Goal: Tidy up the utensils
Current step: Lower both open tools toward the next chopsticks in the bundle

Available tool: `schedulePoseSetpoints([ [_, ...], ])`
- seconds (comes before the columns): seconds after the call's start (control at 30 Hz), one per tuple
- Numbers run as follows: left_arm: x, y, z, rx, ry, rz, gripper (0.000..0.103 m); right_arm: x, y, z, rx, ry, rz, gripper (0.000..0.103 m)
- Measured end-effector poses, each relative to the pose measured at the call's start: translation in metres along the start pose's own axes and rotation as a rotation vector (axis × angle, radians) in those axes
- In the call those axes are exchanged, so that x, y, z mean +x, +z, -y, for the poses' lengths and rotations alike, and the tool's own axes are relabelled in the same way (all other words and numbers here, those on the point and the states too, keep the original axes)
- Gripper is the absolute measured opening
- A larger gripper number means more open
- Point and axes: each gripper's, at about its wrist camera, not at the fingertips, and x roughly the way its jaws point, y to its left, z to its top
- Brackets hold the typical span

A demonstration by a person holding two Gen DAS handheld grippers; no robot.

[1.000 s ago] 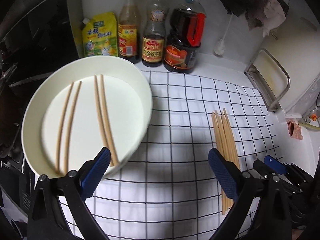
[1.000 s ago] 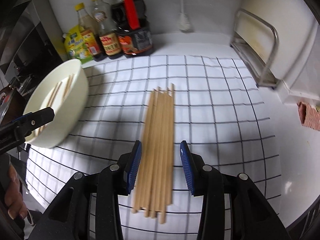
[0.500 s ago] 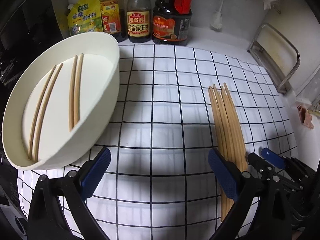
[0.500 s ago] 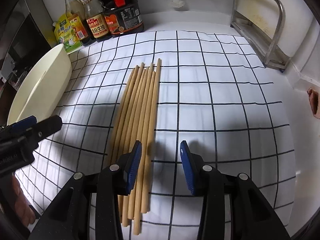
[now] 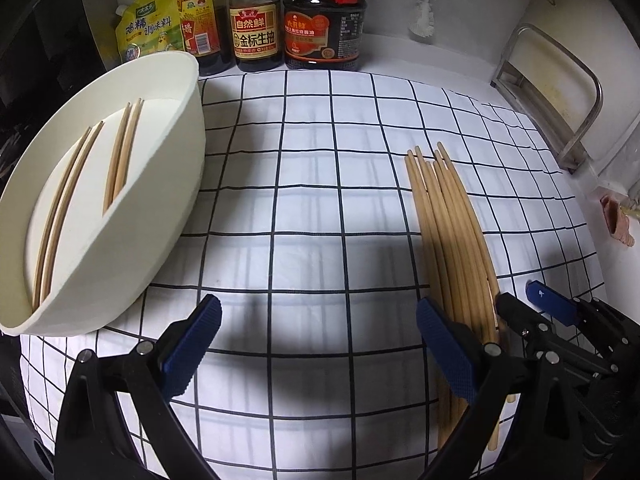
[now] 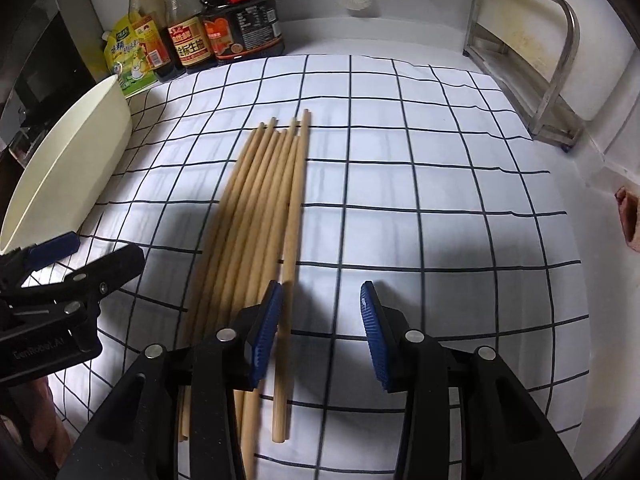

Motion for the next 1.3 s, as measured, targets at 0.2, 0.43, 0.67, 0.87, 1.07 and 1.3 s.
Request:
schedulePoseSetpoints([
  [0.2, 0.005, -0.003, 0.008, 0.003, -0.029, -0.001, 0.096, -0.002, 0.000, 0.015, 0.006, -0.032, 0.006, 0.039],
  [0.43, 0.015, -0.005, 0.020, 0.027, -0.030, -0.024, 0.096, -0.006, -0.002, 0.029, 0.016, -0.031, 0.016, 0.039],
  [0.67, 0.021, -0.009, 0.027, 0.053, -0.020, -0.038, 0.097, -0.003, -0.004, 0.021, -0.013, -0.017, 0.017, 0.039],
  [0.87, 0.021, -0.013, 0.025, 0.042, -0.020, -0.032, 0.098, -0.002, -0.001, 0.020, -0.033, -0.017, 0.022, 0.039],
  [1.07, 0.020, -0.015, 0.027, 0.044, -0.020, -0.043, 0.097, -0.001, 0.001, 0.020, -0.042, -0.013, 0.025, 0.039],
  [1.3, 0.027, -0.011, 0.029, 0.048, 0.021, -0.066, 0.098, -0.001, 0.000, 0.021, -0.048, -0.015, 0.025, 0.039],
])
